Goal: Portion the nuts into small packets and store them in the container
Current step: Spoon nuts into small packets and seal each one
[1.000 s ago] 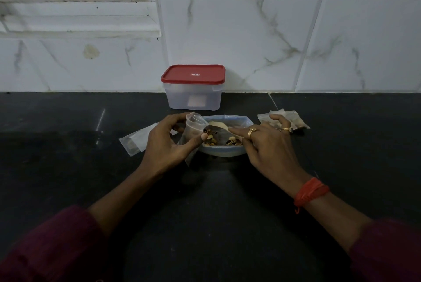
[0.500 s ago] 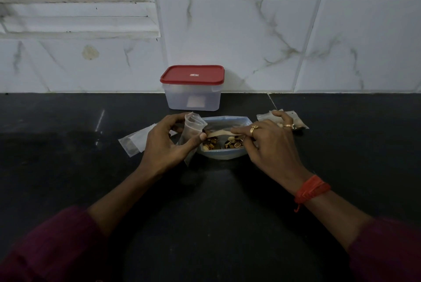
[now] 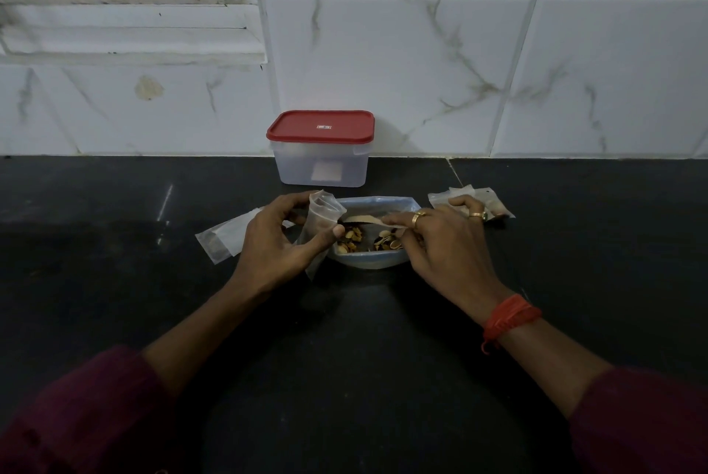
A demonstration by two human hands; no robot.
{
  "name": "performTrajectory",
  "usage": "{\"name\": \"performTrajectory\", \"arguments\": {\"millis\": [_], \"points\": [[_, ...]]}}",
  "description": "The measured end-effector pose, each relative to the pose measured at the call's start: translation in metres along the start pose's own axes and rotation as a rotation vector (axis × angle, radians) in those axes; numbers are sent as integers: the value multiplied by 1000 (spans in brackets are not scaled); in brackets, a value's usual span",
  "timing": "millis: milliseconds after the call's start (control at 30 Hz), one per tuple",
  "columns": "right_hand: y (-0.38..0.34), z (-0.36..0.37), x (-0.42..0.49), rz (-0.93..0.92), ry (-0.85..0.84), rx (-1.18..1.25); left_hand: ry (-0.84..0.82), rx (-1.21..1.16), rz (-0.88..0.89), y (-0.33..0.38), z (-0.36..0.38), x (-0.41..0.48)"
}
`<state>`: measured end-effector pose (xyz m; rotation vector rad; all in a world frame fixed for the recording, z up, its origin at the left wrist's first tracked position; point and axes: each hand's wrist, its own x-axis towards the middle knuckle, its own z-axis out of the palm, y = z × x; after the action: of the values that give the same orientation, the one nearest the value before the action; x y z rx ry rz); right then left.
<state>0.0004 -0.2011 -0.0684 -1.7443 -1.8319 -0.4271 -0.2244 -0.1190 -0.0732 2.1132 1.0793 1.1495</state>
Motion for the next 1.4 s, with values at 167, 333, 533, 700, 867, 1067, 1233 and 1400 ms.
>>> {"name": "performTrajectory", "arguments": {"millis": [167, 333, 533, 700, 867, 1067, 1233, 1400], "points": [[-1, 1, -1, -6, 136, 52, 3, -1, 5, 0, 0, 0], [-2, 4, -1, -73, 21, 44, 5, -8, 2, -1, -1, 1], [5, -1, 1, -42, 123, 46, 13, -24, -3, 1, 0, 0], [-4, 5, -1, -36, 7, 22, 35, -18, 10, 2, -1, 0], [-4, 4, 0, -45, -62, -26, 35, -10, 12, 2, 0, 1], [1, -2, 2, 13, 164, -31, 38, -7, 4, 2, 0, 0], [-5, -4, 6, -38, 144, 4, 36, -9, -1, 2, 0, 1], [-8, 0, 14, -46, -52, -64, 47, -5, -10, 1, 0, 1]]}}
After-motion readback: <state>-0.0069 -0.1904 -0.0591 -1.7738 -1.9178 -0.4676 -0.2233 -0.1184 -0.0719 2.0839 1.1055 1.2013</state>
